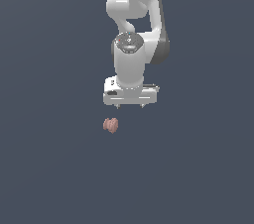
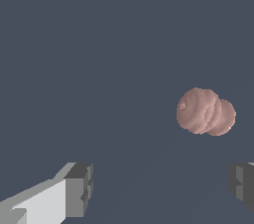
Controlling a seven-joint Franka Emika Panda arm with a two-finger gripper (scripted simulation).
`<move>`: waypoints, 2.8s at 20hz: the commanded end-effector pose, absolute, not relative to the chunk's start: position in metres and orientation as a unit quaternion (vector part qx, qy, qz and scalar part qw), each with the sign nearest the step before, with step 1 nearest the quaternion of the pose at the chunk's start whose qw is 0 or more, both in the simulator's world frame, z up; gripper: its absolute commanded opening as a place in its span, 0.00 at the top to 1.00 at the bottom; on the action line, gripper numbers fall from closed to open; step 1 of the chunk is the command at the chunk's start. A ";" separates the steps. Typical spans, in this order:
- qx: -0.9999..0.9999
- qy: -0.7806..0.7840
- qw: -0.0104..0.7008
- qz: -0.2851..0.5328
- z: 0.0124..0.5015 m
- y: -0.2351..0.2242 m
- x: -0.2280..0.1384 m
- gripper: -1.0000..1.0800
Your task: Pick up the object and move it to a goal position.
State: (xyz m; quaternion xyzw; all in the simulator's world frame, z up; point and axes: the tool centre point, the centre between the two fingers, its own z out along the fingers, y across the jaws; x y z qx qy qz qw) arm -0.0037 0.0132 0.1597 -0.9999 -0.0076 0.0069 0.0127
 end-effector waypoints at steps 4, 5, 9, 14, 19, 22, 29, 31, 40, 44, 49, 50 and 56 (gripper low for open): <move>-1.000 -0.007 0.015 0.000 0.164 0.013 0.000 0.04; -1.000 -0.007 0.016 -0.005 0.168 0.013 0.003 0.04; -0.999 -0.008 0.021 -0.024 0.183 0.014 0.013 0.04; -1.000 -0.004 0.021 -0.023 0.181 0.012 0.013 0.04; -0.999 0.026 0.018 -0.019 0.164 -0.004 0.017 0.04; -0.998 0.057 0.015 -0.014 0.147 -0.021 0.019 0.04; -0.991 0.132 0.005 -0.003 0.105 -0.062 0.020 0.04; -0.990 0.144 0.002 -0.002 0.097 -0.070 0.020 0.04; -0.988 0.154 0.000 0.000 0.087 -0.076 0.019 0.04; -0.988 0.155 0.000 0.000 0.072 -0.076 0.019 0.04; -0.988 0.156 0.000 0.000 0.046 -0.077 0.018 0.04; -0.988 0.156 0.000 0.000 0.043 -0.077 0.018 0.04; -0.988 0.157 0.000 0.000 0.040 -0.077 0.019 1.00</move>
